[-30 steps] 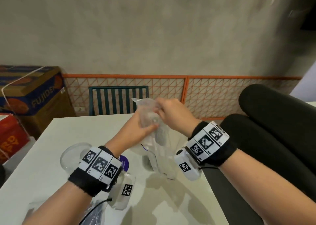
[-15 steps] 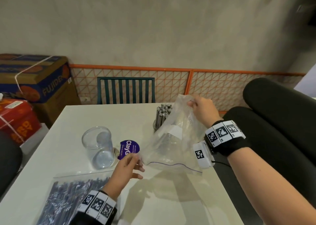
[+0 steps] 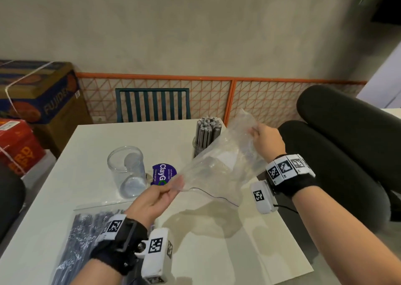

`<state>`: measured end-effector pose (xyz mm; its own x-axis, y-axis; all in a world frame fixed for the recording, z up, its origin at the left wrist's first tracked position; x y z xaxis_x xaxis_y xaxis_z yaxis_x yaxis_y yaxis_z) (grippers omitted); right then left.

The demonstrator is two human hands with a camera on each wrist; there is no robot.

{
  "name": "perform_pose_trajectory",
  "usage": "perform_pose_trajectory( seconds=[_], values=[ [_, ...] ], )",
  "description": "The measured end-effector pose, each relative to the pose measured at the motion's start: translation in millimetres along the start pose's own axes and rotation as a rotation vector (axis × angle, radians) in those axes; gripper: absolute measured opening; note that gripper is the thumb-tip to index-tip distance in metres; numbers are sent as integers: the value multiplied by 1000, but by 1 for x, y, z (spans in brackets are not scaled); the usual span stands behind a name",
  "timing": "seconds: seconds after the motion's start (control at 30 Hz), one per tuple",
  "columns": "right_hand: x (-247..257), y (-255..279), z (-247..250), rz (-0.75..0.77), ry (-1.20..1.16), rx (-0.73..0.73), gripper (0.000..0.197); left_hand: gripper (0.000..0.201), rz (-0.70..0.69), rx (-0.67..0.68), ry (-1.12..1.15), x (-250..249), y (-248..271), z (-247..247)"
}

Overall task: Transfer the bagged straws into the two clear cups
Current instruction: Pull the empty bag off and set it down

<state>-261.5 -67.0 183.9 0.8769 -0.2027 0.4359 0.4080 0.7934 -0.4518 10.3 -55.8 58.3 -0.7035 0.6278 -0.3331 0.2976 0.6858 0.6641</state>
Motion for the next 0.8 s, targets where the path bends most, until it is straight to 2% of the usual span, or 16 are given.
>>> perform_pose_trajectory(
  seconds=[0.1, 0.17, 0.2, 0.23, 0.27, 0.33, 0.4, 0.47, 0.53, 0.57, 0.6, 0.63, 0.7, 0.73, 0.77, 0.8],
  values=[
    [-4, 9, -2, -18, -1, 25, 27, 30, -1, -33, -153, 6, 5, 8],
    [1, 11, -1, -16, 10, 34, 26, 36, -139, -117, -554, 4, 3, 14],
    [6, 12, 1, -4, 13, 49, 27, 50, -246, -141, -811, 0, 4, 14],
    [14, 15, 0, 24, 7, 85, 27, 65, -350, -84, -1056, 0, 8, 7],
    [25, 18, -2, 72, -3, 133, 25, 77, -426, 44, -1231, 5, 13, -5],
    [51, 27, -3, 201, -28, 222, 22, 87, -522, 301, -1406, 22, 27, -34],
    [69, 33, 14, 268, -97, 315, 24, 71, -671, 369, -1405, 29, 32, -58],
    [64, 37, 51, 253, -241, 341, 46, 38, -723, 312, -1226, 23, 32, -70],
    [30, 46, 91, 89, -486, 144, 78, 17, -682, 259, -1091, 18, 30, -71],
    [9, 56, 101, -28, -603, 42, 91, 13, -648, 243, -1048, 15, 29, -70],
    [-11, 67, 92, -141, -705, 17, 97, 13, -603, 233, -1012, 14, 28, -69],
    [-22, 81, 74, -230, -775, 68, 98, 15, -563, 236, -964, 14, 28, -70],
    [-33, 108, 22, -289, -716, 267, 92, 38, -492, 241, -858, 16, 26, -75],
    [-38, 117, -2, -283, -627, 338, 81, 49, -456, 239, -803, 18, 25, -77],
    [-42, 125, -19, -271, -542, 373, 62, 50, -421, 249, -748, 19, 26, -80],
    [-47, 131, -30, -258, -480, 366, 42, 41, -403, 263, -713, 20, 26, -82]
  ],
)
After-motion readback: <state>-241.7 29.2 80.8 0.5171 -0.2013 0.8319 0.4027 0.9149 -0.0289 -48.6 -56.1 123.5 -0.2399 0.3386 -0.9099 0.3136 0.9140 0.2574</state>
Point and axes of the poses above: each hand's wrist, its own y-axis away from the middle knuckle, its own z-axis out of the back of the hand, x = y × z, the point moved 5 cm from there along -y, towards the middle knuckle, and after that the axes turned 10 degrees about -x, right-handed, at the moved point
